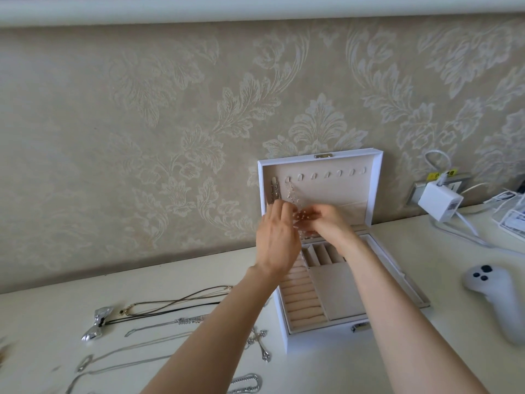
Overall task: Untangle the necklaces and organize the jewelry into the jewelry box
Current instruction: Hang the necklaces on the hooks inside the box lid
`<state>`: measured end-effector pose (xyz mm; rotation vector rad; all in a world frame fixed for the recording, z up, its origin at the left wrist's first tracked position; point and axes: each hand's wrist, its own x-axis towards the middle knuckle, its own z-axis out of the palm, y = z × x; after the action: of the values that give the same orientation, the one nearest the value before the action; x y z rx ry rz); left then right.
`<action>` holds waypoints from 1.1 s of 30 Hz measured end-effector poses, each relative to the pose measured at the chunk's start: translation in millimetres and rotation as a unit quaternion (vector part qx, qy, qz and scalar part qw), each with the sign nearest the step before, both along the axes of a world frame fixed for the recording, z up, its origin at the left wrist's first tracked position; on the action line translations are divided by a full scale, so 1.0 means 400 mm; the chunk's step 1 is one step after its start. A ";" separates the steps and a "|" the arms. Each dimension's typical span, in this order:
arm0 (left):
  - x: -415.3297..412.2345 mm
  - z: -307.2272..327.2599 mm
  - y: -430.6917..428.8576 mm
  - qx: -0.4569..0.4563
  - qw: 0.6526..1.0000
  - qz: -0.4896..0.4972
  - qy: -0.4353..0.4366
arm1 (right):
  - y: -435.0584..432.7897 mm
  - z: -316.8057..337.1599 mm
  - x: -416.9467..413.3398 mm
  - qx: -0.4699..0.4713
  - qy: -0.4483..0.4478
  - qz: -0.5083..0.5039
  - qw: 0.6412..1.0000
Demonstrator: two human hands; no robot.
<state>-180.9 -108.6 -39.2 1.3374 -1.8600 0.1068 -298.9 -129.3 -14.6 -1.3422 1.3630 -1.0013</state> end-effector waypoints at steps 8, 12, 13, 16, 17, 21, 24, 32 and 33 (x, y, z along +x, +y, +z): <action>-0.017 -0.021 -0.006 0.032 0.998 0.038 -0.038 | -0.031 -0.004 -0.042 -0.025 0.130 -0.002 0.991; -0.022 -0.007 -0.005 0.044 0.997 0.032 -0.056 | -0.034 -0.011 -0.032 -0.011 0.166 0.002 0.986; -0.024 -0.007 -0.004 0.047 0.996 0.025 -0.070 | -0.030 -0.013 -0.027 -0.008 0.171 0.007 0.985; -0.033 -0.015 0.001 0.071 0.990 0.022 -0.119 | -0.026 -0.025 -0.024 -0.001 0.148 0.005 0.989; -0.036 -0.017 0.002 0.078 0.988 0.028 -0.129 | -0.021 -0.024 -0.024 0.001 0.140 -0.001 0.990; -0.035 -0.033 0.005 0.100 0.984 0.042 -0.142 | -0.029 -0.036 -0.044 -0.022 0.152 -0.045 0.987; -0.033 -0.034 0.004 0.106 0.987 0.036 -0.116 | -0.040 -0.028 -0.064 -0.089 0.214 -0.094 0.968; -0.030 -0.006 -0.011 0.148 0.982 0.026 -0.111 | -0.050 0.017 -0.060 -0.298 0.290 -0.117 0.902; -0.028 -0.005 -0.012 0.151 0.981 0.025 -0.117 | -0.053 0.010 -0.060 -0.309 0.288 -0.107 0.900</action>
<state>-192.3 -113.3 -41.1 1.6389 -2.1022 0.0074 -322.9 -150.5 -10.7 -2.1227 1.7326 -1.3153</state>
